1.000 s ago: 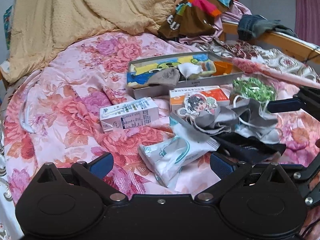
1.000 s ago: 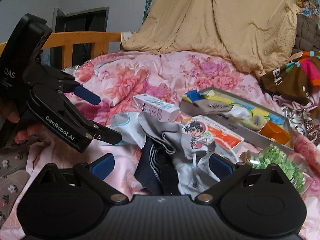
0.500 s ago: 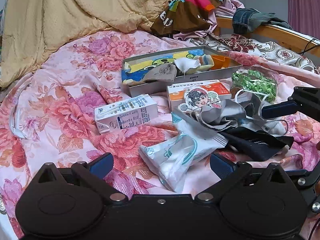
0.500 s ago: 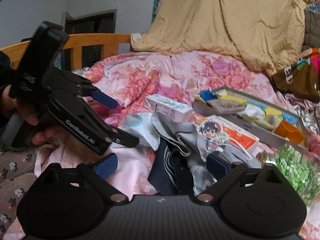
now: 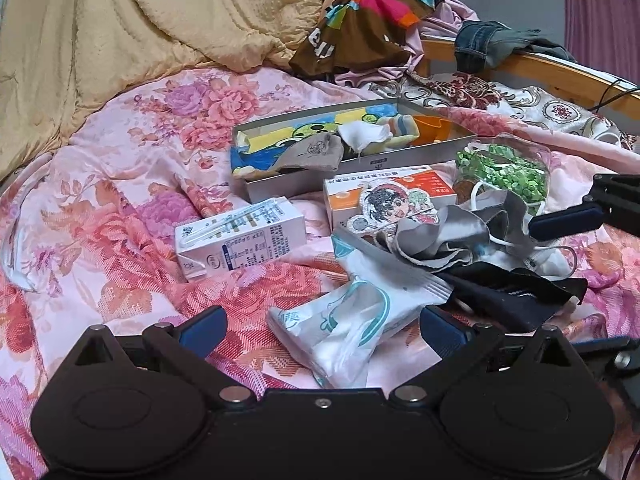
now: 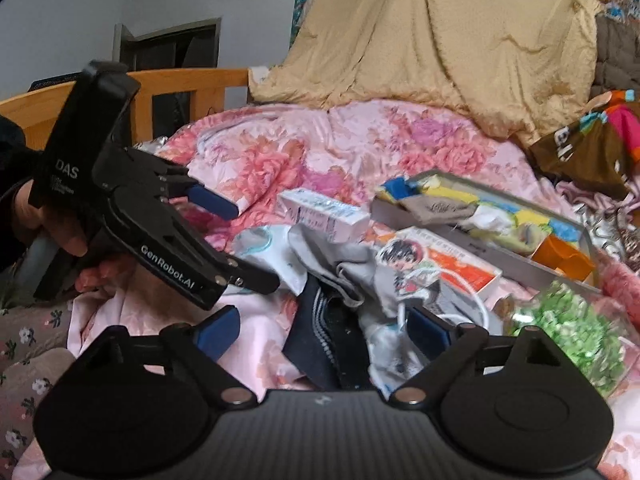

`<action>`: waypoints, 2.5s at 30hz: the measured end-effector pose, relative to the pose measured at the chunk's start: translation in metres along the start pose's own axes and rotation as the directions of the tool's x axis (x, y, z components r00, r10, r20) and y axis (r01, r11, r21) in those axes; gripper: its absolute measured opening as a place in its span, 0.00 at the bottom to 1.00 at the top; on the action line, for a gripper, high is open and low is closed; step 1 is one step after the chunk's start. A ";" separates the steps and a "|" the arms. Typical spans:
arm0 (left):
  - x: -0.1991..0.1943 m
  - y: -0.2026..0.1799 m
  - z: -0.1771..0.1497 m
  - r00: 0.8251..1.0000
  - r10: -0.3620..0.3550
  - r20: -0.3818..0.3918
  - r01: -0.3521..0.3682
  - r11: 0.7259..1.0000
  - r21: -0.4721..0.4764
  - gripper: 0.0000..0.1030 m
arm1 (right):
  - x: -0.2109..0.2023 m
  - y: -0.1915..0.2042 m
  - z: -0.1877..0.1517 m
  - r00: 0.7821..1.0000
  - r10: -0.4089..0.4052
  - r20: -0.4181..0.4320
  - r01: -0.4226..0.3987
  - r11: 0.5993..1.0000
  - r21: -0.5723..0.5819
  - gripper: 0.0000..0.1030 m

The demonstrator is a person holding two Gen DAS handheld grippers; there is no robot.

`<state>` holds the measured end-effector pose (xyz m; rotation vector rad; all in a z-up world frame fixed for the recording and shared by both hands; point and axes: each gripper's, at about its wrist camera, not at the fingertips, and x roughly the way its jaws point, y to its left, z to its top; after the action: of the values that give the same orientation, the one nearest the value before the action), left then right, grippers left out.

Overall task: Organize soft objects
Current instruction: 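Grasp the white-blue wipes packet with the left tool while the right tool grasps the black cloth, then lift and carry the wipes packet and black cloth over the tray with both tools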

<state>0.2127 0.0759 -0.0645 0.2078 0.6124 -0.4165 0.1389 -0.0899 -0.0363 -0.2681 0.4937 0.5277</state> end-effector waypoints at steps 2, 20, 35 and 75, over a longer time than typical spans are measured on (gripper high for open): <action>0.000 0.001 0.000 1.000 -0.009 0.003 0.009 1.000 -0.001 0.99 | -0.001 0.001 0.001 1.000 -0.008 0.013 0.008 1.000 -0.016 0.87; 0.003 0.003 0.002 0.998 -0.065 0.001 0.065 0.998 -0.017 0.80 | 0.023 0.009 -0.003 0.999 0.012 -0.051 -0.016 0.997 -0.079 0.37; 0.006 -0.003 0.004 0.998 -0.054 -0.030 0.054 0.998 -0.012 0.57 | 0.033 -0.009 -0.005 0.994 -0.012 -0.113 0.016 0.999 0.038 0.14; -0.042 -0.037 0.013 0.997 0.070 -0.045 -0.080 0.956 -0.281 0.31 | -0.009 -0.007 0.009 0.984 -0.111 0.136 0.116 0.993 -0.029 0.01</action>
<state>0.1721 0.0516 -0.0312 -0.0349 0.6879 -0.2481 0.1394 -0.0956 -0.0230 -0.2918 0.3358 0.4402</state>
